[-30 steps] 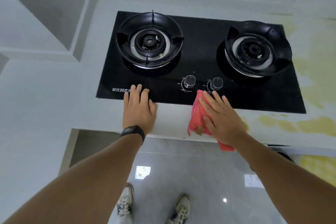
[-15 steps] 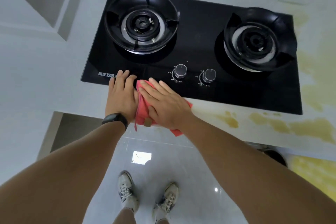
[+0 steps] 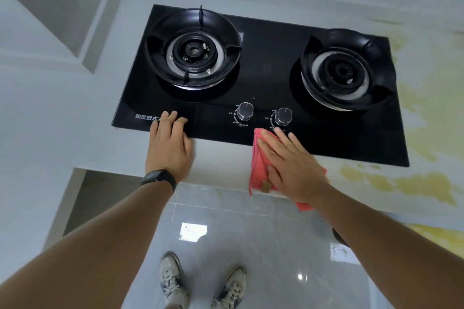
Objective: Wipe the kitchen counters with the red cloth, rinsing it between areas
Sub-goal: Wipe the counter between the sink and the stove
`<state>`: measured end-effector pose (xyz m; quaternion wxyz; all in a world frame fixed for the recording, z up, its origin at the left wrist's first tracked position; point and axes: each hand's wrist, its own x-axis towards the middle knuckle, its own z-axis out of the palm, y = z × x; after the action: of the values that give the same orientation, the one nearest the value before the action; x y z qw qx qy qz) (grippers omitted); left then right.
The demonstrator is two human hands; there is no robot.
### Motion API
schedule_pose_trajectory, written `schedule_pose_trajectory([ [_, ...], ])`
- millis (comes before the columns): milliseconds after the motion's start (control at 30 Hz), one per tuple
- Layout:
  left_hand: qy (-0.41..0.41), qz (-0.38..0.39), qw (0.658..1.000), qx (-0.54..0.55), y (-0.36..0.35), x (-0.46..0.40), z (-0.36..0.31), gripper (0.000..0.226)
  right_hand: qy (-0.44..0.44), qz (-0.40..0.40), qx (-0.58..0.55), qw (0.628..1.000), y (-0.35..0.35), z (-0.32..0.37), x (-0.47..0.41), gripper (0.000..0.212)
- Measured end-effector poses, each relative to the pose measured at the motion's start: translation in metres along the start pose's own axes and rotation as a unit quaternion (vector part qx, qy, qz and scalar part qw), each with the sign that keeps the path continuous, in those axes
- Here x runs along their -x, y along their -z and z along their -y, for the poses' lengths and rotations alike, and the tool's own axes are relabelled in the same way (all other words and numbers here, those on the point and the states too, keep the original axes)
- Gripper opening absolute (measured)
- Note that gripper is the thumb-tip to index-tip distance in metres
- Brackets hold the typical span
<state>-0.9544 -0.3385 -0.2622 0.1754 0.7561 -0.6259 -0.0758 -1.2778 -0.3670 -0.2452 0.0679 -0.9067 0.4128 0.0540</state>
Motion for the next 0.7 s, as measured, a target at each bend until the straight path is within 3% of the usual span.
schedule_pose_trajectory([
  [400, -0.002, 0.000, 1.000, -0.001, -0.003, -0.001, 0.001, 0.050, 0.042, -0.071, -0.052, 0.995, 0.003, 0.085, -0.081, 0.065],
  [700, 0.000, -0.003, 1.000, 0.012, 0.000, 0.000, 0.003, 0.049, 0.002, -0.053, -0.058, 0.997, -0.005, 0.064, -0.048, 0.066],
])
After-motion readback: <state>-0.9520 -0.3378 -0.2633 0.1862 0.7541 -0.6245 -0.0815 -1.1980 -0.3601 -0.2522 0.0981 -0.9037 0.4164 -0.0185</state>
